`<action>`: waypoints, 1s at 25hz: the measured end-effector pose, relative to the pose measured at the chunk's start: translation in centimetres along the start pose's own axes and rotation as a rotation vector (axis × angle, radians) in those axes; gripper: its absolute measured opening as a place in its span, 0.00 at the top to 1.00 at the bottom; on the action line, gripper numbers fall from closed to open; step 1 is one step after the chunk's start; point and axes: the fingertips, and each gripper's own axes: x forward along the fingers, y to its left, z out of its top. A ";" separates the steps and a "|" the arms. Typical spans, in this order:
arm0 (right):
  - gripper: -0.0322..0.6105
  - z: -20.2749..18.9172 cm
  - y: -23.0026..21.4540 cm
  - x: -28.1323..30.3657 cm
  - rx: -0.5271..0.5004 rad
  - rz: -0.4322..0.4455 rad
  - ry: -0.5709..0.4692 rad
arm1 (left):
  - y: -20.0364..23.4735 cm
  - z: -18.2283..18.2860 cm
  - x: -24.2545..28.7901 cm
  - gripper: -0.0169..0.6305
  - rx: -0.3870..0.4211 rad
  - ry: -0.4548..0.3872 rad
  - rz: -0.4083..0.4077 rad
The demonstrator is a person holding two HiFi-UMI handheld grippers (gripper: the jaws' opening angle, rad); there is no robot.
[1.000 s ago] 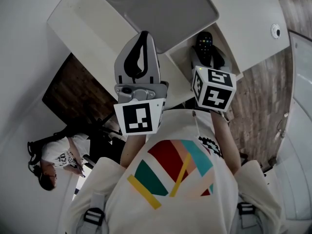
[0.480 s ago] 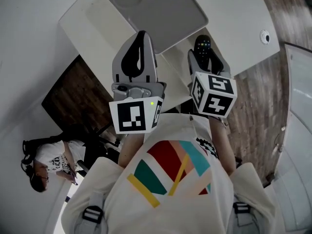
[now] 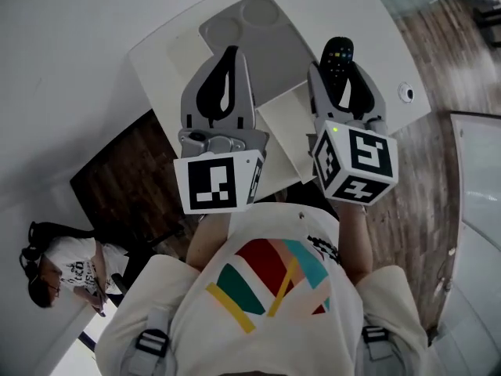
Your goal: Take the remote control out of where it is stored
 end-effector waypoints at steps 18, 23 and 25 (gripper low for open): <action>0.55 13.4 4.0 -11.0 -0.146 0.165 -0.468 | -0.1 13.2 -5.0 0.96 0.075 -0.271 0.106; 0.55 11.9 4.6 -11.0 -0.197 0.174 -0.431 | -0.7 12.8 -5.6 0.96 0.112 -0.265 0.117; 0.55 11.5 4.8 -11.1 -0.175 0.192 -0.424 | -0.7 12.5 -5.8 0.96 0.110 -0.259 0.120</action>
